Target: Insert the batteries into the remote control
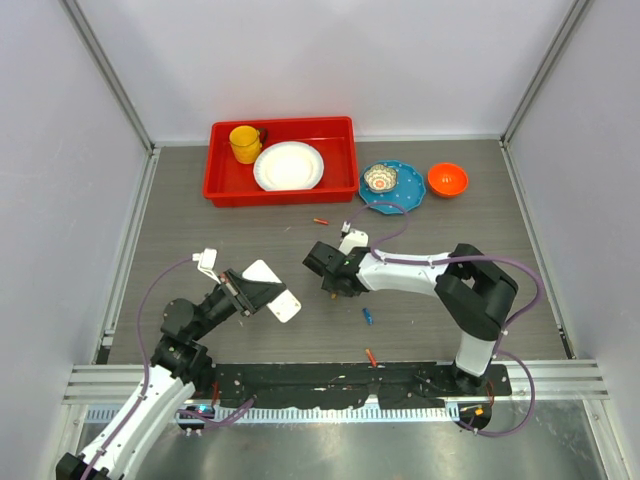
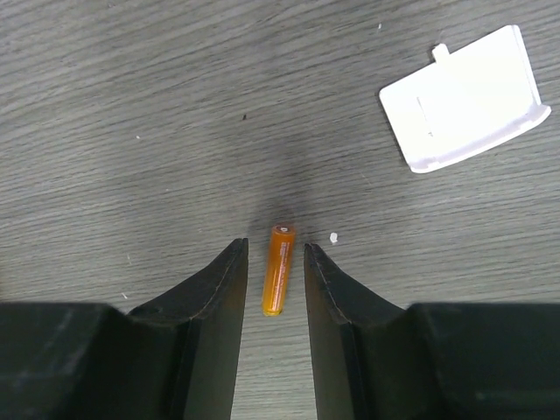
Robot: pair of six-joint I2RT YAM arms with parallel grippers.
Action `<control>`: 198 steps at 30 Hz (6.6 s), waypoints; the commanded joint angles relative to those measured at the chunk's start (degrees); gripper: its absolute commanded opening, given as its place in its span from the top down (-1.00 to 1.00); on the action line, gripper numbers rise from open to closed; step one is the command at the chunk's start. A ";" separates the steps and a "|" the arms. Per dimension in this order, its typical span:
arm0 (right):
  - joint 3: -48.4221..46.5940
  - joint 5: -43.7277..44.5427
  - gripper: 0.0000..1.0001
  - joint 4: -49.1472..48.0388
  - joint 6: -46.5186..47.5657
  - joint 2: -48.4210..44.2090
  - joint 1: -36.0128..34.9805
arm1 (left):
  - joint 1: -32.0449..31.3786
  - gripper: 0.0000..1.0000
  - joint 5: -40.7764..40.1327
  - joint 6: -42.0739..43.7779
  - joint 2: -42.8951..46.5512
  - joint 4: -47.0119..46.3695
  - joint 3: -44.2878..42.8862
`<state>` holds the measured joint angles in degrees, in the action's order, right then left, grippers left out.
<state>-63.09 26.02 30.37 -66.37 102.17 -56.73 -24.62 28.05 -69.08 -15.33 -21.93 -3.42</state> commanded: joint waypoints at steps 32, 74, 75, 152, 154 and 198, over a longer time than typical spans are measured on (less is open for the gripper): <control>2.97 3.08 0.99 -7.05 13.05 -7.23 -0.66 | 0.19 0.99 -0.81 -1.32 2.42 -0.83 0.17; 8.86 -44.74 0.99 -9.61 78.85 -57.44 -1.54 | -8.34 0.99 31.97 -2.73 -62.61 -21.05 -33.49; 8.69 -44.83 0.98 -10.32 78.94 -57.00 -1.54 | -8.42 0.99 32.41 -2.12 -62.97 -20.52 -33.84; 10.53 -33.67 0.98 -10.25 92.65 -41.70 -15.96 | -10.27 1.00 36.81 4.39 -57.00 -7.25 -34.46; 10.44 -32.97 0.99 -9.45 92.47 -41.61 -15.96 | -10.27 1.00 36.64 4.39 -56.74 -7.25 -34.46; 8.42 -23.65 0.98 1.97 96.16 -37.04 -19.03 | -9.66 1.00 35.23 7.56 -52.69 -0.92 -37.01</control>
<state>-55.88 -0.73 23.05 29.67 63.81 -75.81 -34.48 59.29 -58.37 -71.33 -20.64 -36.95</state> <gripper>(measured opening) 0.178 0.260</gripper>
